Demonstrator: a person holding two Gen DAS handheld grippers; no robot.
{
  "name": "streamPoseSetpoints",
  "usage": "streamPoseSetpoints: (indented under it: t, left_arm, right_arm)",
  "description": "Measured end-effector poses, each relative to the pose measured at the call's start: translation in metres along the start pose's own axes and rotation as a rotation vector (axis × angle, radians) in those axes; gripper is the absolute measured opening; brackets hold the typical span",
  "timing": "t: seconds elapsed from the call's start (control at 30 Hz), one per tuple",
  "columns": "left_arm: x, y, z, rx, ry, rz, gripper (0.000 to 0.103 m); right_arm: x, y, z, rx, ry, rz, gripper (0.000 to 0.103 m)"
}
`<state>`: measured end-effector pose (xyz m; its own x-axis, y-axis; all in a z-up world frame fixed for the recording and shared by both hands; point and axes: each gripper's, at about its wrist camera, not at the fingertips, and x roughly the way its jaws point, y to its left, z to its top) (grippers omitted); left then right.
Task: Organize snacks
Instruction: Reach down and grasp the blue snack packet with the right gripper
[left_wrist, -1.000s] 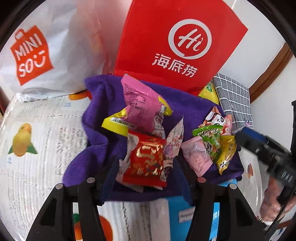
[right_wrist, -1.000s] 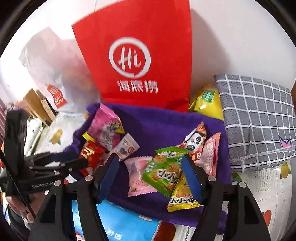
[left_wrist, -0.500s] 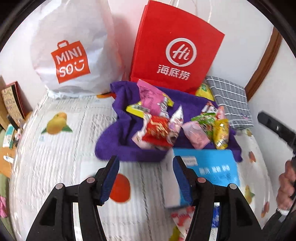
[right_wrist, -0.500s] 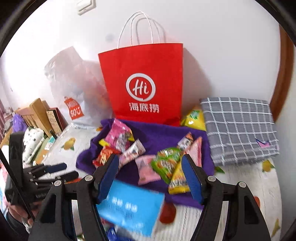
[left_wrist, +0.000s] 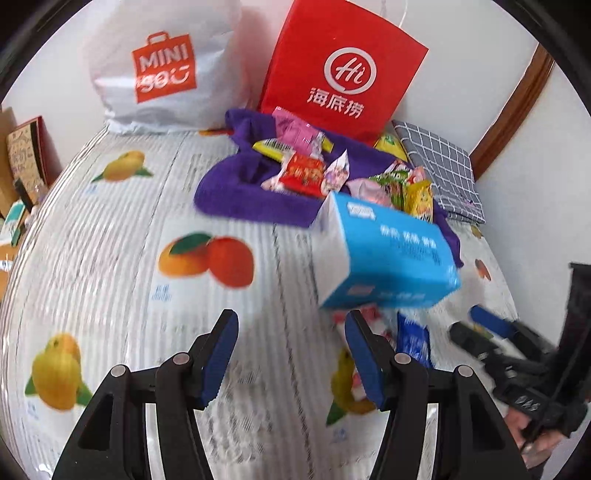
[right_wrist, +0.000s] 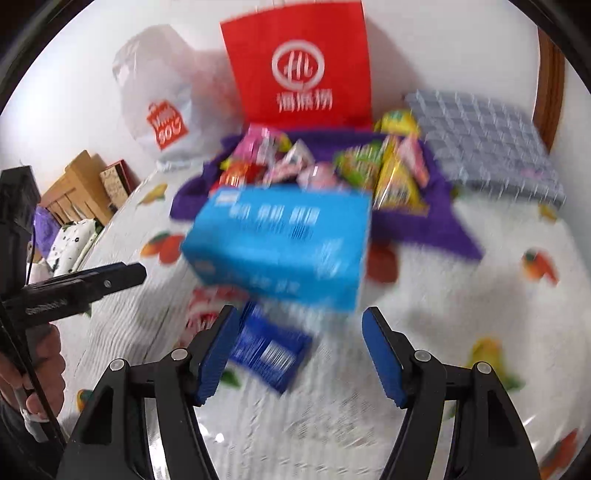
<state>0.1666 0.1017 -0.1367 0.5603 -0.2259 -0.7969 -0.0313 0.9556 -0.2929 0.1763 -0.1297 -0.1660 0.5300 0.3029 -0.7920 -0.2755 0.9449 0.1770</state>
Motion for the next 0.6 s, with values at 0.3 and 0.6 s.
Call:
streamPoseSetpoints:
  t: [0.3,0.6]
  left_arm:
    - [-0.002,0.016,-0.025,-0.005,0.017,-0.031,0.058]
    - [0.007,0.013,-0.034,0.01,0.034,-0.049,0.058]
  right_arm:
    - [0.037,0.005,-0.021,0.154,0.017,0.011,0.072]
    - [0.039,0.019,-0.025,0.058,-0.002,-0.02,0.042]
